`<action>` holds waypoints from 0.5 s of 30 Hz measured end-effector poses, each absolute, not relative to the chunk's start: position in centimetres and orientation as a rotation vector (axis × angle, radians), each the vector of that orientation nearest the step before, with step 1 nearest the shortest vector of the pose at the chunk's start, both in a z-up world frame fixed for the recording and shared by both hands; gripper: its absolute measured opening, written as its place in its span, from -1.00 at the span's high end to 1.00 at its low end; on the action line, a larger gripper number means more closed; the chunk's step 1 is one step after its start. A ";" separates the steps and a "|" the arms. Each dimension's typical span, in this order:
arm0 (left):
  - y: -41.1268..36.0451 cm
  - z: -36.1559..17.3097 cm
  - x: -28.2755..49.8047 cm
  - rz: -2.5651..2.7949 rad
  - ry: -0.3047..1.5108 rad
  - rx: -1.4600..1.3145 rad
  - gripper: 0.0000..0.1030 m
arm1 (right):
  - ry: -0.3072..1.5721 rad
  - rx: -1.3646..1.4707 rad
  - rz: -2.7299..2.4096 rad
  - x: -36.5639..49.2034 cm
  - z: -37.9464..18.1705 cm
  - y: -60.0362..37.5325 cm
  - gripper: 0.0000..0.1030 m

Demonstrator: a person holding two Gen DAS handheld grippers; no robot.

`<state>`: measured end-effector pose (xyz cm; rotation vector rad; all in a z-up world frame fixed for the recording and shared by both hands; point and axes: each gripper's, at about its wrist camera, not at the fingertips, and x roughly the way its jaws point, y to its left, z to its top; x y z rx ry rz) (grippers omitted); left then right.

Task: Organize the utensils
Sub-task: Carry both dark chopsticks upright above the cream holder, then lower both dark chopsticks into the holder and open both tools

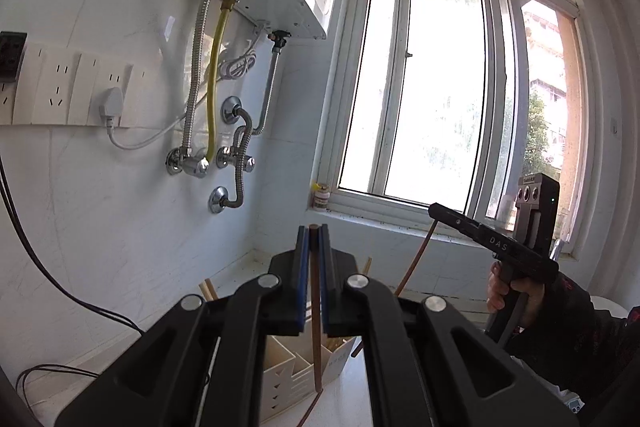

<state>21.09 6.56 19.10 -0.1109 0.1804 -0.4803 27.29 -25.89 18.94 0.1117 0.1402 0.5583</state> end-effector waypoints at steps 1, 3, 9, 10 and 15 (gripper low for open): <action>6.5 19.8 21.2 -0.468 0.162 -0.104 0.92 | 0.131 0.111 0.553 27.5 19.4 -25.9 0.92; 6.6 21.1 21.5 -0.449 0.128 -0.093 0.92 | 0.122 0.106 0.542 28.1 20.0 -25.9 0.92; 7.0 22.4 22.9 -0.386 0.088 -0.068 0.92 | 0.126 0.081 0.503 30.2 20.3 -25.3 0.92; 7.0 22.3 23.4 -0.375 0.092 -0.066 0.92 | 0.134 0.070 0.499 30.7 20.1 -25.1 0.92; 6.7 20.8 25.3 -0.331 0.120 -0.038 0.92 | 0.174 0.025 0.482 32.2 18.7 -23.7 0.92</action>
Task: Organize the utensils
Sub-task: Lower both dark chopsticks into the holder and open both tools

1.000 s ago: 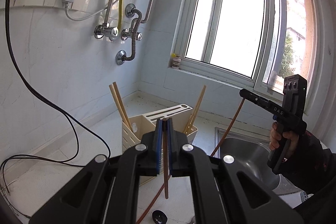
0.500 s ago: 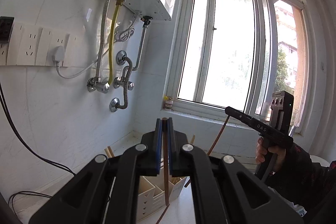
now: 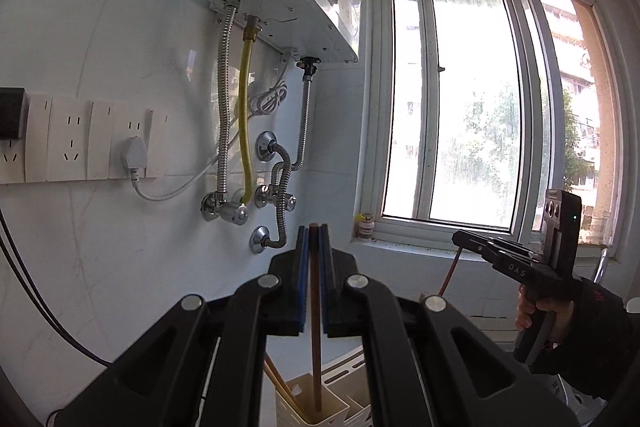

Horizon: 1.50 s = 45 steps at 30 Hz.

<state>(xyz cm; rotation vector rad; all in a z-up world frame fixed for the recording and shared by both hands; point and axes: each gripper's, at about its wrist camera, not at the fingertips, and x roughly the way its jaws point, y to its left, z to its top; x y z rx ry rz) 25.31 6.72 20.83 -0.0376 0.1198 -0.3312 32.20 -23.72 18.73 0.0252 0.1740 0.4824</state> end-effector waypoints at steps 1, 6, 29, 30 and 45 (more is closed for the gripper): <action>6.5 20.4 25.6 -0.313 0.123 -0.015 0.92 | 0.184 0.020 0.483 32.4 18.3 -23.5 0.92; 6.0 18.1 26.7 -0.324 0.177 -0.007 0.92 | 0.251 0.027 0.479 33.4 16.2 -22.7 0.92; 5.1 12.5 28.7 -0.306 0.335 0.048 0.89 | 0.412 0.048 0.450 35.2 12.1 -22.4 0.71; 5.2 12.6 28.8 -0.308 0.335 0.046 0.84 | 0.409 0.043 0.447 35.1 12.2 -22.4 0.71; 6.5 14.5 26.1 -0.306 0.273 0.066 0.39 | 0.317 0.097 0.421 33.2 14.6 -25.0 0.62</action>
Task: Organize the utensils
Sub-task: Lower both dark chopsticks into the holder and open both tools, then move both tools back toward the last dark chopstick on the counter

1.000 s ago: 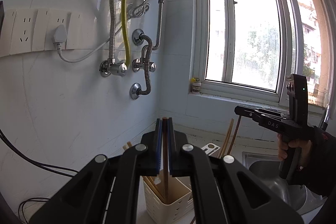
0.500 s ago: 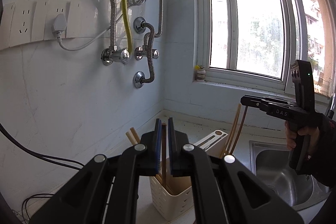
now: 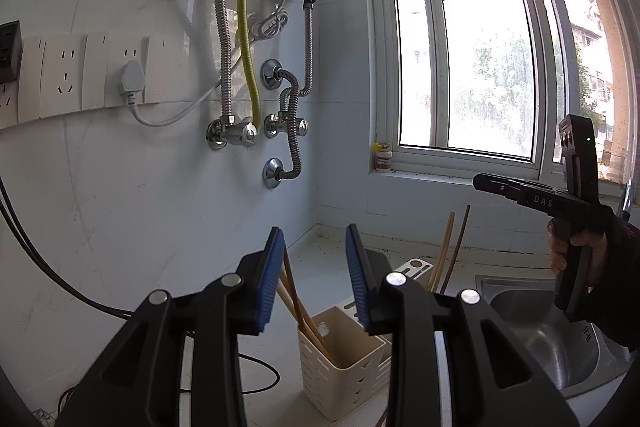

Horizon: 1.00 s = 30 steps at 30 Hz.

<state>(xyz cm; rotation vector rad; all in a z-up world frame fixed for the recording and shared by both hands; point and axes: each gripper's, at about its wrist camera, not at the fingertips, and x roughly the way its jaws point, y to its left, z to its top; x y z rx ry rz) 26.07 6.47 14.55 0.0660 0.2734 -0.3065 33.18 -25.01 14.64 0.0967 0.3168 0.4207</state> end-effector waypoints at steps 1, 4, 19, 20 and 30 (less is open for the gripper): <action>6.5 14.7 25.7 -0.312 0.272 0.071 0.39 | 0.311 0.099 0.424 32.9 14.8 -25.2 0.62; 6.4 14.7 24.7 -0.321 0.273 0.098 0.39 | 0.301 0.098 0.455 32.0 15.1 -25.3 0.62; 9.2 2.9 21.2 -0.400 0.630 0.169 0.39 | 0.455 -0.180 0.813 27.7 8.8 -18.0 0.62; 9.4 1.8 21.1 -0.410 0.665 0.165 0.39 | 0.475 -0.198 0.833 27.8 8.1 -17.3 0.62; 10.8 -6.7 20.8 -0.539 0.865 0.170 0.39 | 0.713 -0.493 1.040 29.3 -0.6 -7.0 0.62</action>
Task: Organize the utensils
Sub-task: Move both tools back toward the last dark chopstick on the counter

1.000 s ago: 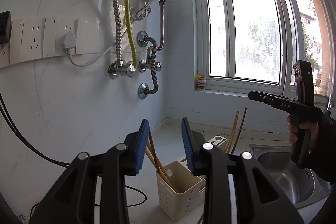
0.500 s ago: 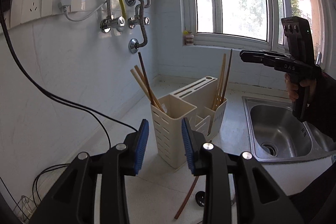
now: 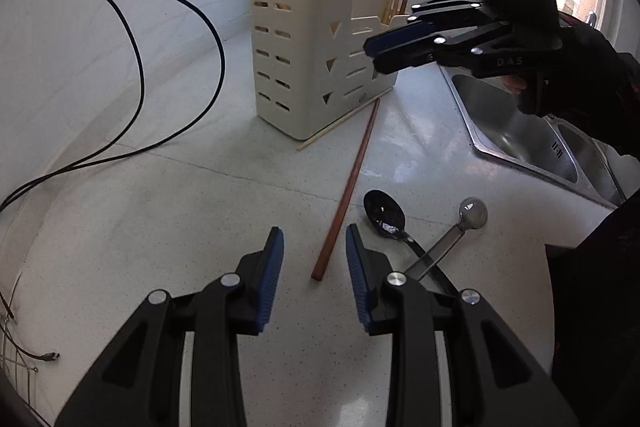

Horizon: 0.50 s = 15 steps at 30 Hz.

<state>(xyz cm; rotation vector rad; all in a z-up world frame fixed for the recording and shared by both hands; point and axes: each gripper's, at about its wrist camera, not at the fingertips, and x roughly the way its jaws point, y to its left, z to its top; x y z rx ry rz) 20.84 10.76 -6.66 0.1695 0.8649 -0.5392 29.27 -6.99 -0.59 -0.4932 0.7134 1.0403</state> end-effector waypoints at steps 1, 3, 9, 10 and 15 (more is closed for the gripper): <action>10.6 -7.0 20.9 -0.552 0.868 0.162 0.39 | 0.728 -0.518 1.063 29.5 -1.2 -6.0 0.62; 10.5 -7.6 21.2 -0.567 0.876 0.162 0.39 | 0.743 -0.582 1.089 29.6 -2.3 -4.2 0.63; 10.5 -8.4 21.7 -0.607 0.891 0.168 0.39 | 0.774 -0.701 1.127 30.4 -3.9 -0.8 0.63; 10.5 -8.5 21.8 -0.609 0.894 0.168 0.39 | 0.780 -0.716 1.132 30.6 -4.1 -0.4 0.63; 10.6 -9.0 22.3 -0.632 0.914 0.177 0.41 | 0.811 -0.784 1.161 30.9 -5.3 1.2 0.80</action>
